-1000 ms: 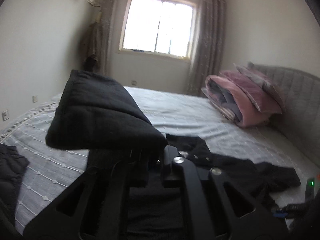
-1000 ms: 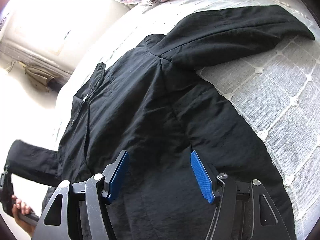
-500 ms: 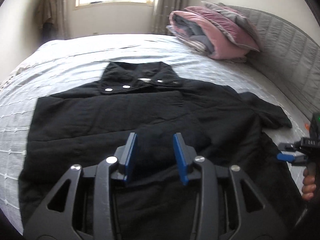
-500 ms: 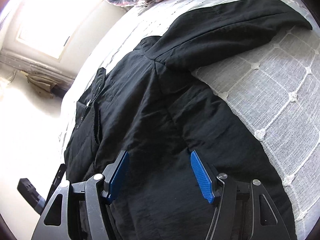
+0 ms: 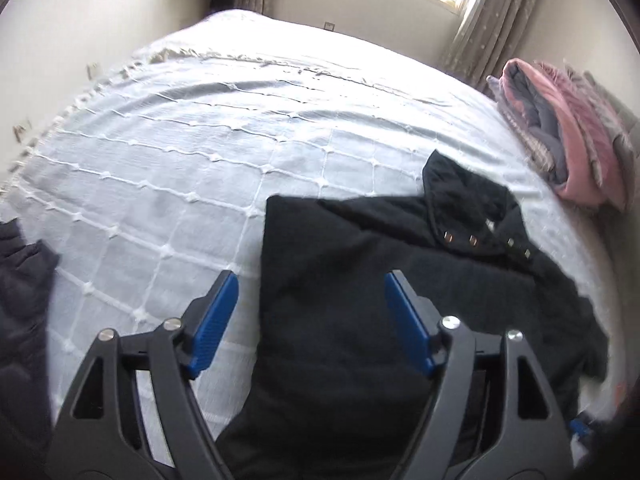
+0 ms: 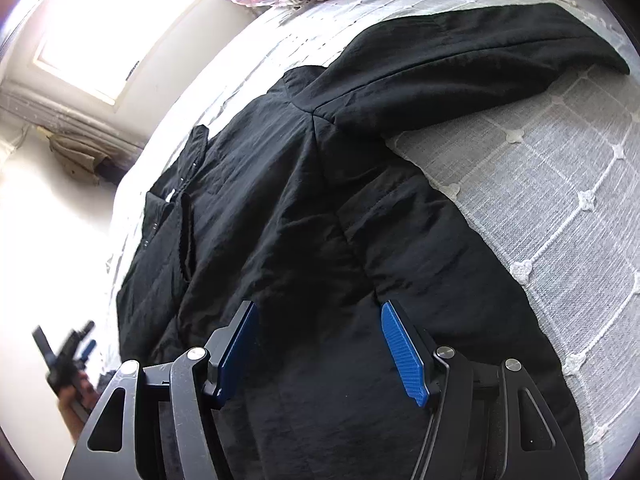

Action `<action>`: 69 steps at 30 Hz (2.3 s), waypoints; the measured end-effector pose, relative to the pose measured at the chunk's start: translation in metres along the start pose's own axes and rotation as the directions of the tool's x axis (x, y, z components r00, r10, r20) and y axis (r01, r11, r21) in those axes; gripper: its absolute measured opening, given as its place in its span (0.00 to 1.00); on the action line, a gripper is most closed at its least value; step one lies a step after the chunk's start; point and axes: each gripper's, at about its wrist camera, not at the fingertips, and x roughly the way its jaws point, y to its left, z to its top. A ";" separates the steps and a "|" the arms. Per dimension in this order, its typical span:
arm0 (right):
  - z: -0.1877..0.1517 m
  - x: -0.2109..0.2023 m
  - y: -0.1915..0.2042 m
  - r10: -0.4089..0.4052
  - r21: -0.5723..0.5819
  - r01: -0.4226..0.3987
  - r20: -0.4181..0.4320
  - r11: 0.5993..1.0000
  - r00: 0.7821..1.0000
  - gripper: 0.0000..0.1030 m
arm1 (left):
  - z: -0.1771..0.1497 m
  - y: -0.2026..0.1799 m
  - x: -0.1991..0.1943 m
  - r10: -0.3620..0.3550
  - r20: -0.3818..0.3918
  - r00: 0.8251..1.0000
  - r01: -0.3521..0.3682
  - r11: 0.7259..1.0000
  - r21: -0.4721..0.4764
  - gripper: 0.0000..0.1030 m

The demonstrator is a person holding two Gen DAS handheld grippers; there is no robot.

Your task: Fold large clothes

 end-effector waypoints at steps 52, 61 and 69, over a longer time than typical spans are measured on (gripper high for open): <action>-0.010 0.026 0.020 -0.067 -0.086 0.066 -0.003 0.994 0.998 0.63 | -0.088 -0.086 -0.040 -0.001 -0.010 1.000 0.003 0.967 0.255 0.52; -0.007 0.014 0.007 -0.050 -0.041 0.050 0.011 0.998 0.999 0.63 | -0.166 -0.303 0.025 0.023 -0.033 0.999 0.001 0.805 0.593 0.69; 0.000 -0.007 -0.011 -0.006 0.033 0.005 0.045 0.999 0.999 0.63 | -0.187 -0.330 0.085 0.081 -0.101 0.992 -0.013 0.837 0.546 0.55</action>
